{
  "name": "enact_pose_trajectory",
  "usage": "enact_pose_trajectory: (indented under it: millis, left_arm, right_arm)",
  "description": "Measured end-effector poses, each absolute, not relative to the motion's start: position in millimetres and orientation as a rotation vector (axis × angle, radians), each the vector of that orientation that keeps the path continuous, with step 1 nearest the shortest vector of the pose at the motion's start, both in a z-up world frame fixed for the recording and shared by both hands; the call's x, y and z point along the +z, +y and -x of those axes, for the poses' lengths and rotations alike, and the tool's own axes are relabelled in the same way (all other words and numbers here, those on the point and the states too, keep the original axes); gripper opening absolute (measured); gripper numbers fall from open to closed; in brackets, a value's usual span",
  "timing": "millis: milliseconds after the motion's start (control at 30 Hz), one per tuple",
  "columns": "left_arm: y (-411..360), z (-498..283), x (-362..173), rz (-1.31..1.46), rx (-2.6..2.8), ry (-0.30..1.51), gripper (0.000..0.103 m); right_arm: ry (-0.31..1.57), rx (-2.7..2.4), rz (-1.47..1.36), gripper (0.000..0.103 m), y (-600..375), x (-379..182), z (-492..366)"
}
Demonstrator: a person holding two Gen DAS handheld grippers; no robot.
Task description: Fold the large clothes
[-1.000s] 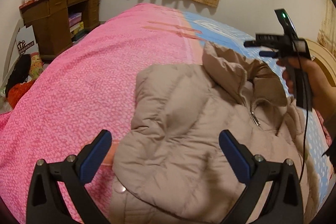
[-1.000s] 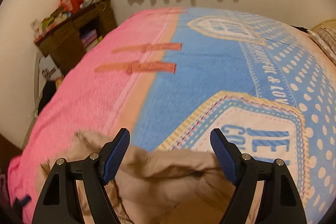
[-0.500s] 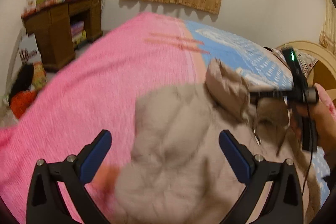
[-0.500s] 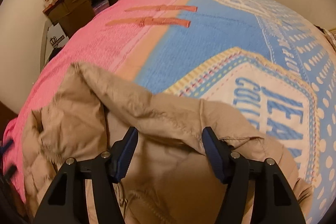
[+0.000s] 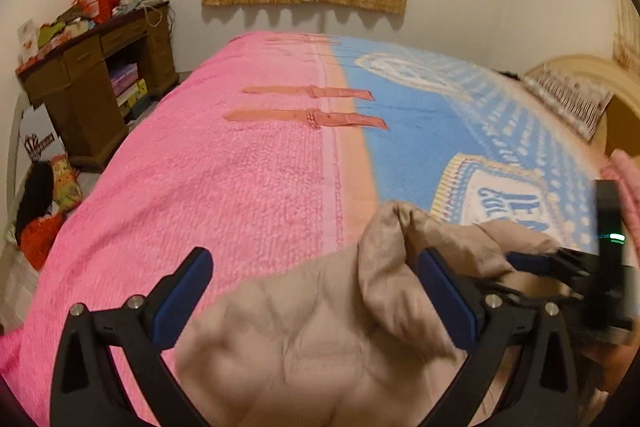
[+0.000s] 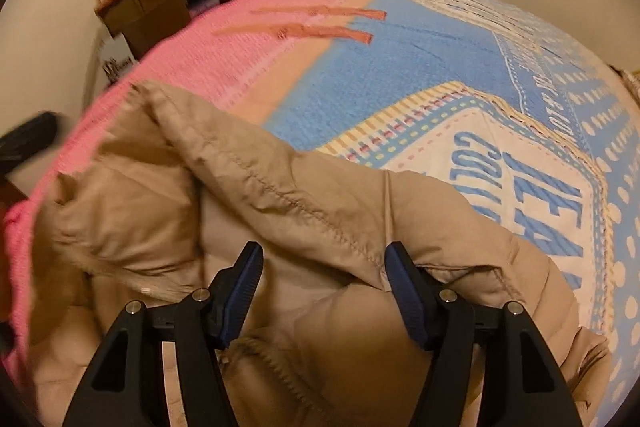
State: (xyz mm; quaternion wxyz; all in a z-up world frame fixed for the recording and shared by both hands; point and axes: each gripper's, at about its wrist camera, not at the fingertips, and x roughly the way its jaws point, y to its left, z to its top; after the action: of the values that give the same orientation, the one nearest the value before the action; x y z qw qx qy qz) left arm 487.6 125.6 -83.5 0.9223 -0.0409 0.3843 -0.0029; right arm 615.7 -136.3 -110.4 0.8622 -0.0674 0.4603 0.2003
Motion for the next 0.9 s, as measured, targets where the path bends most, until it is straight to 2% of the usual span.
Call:
enact_pose_trajectory:
  millis: [100, 167, 200, 267, 300, 333, 467, 500, 533, 567, 667, 733, 800, 900]
  left_arm:
    - [119.6, -511.7, -104.5, 0.044, -0.006, 0.851, 0.103]
    - [117.2, -518.0, -123.8, 0.037, -0.021, 0.902, 0.09]
    - [115.9, -517.8, -131.6, 0.022, -0.029, 0.915, 0.077]
    - [115.0, -514.9, -136.1, 0.014, -0.061, 0.898, 0.065]
    - [112.5, -513.7, -134.5, 0.016, -0.074, 0.889, 0.055]
    - [111.1, -512.6, -134.1, 0.019, -0.094, 0.888, 0.043]
    - [96.0, -506.2, -129.0, -0.052, -0.14, 0.884, 0.021]
    - [94.0, -505.7, -127.2, -0.056, -0.15, 0.885, 0.017]
    - [92.4, -502.6, -123.7, -0.061, -0.157, 0.882, 0.016]
    - [91.9, -500.4, -120.4, -0.065, -0.155, 0.876, 0.016]
    - [99.9, -487.5, -114.4, -0.063, -0.168, 0.875, 0.016]
    - [104.6, -482.3, -122.8, -0.07, -0.194, 0.92, 0.016]
    - [110.5, -474.8, -127.2, -0.055, -0.186, 0.926, 0.017]
    - [119.6, -454.4, -109.5, 0.04, -0.236, 0.855, 0.025]
  right_arm:
    - [0.949, 0.414, 0.165, 0.065, -140.9, -105.9, -613.7]
    - [0.899, 0.411, 0.129, 0.064, -151.4, -94.3, -611.6]
    - [0.839, 0.373, 0.114, 0.064, -160.3, -83.2, -609.0]
    - [0.772, 0.307, 0.128, 0.065, -171.7, -70.0, -609.2]
    - [0.762, 0.291, 0.127, 0.065, -175.5, -67.8, -610.8]
    - [0.762, 0.259, 0.117, 0.065, -181.9, -67.5, -616.2]
    - [0.926, 0.225, 0.199, 0.064, -179.1, -103.5, -640.4]
    - [0.941, 0.22, 0.224, 0.058, -177.0, -110.4, -640.5]
    - [0.918, 0.223, 0.226, 0.034, -177.0, -109.6, -637.0]
    - [0.898, 0.231, 0.215, 0.028, -177.9, -105.2, -634.2]
    - [0.844, 0.261, 0.229, 0.019, -174.8, -86.0, -617.7]
    - [0.845, 0.286, 0.283, 0.019, -170.1, -84.7, -607.0]
    - [0.9, 0.289, 0.347, 0.019, -166.5, -103.1, -600.5]
    - [0.913, 0.287, 0.343, 0.019, -175.3, -126.4, -591.3]
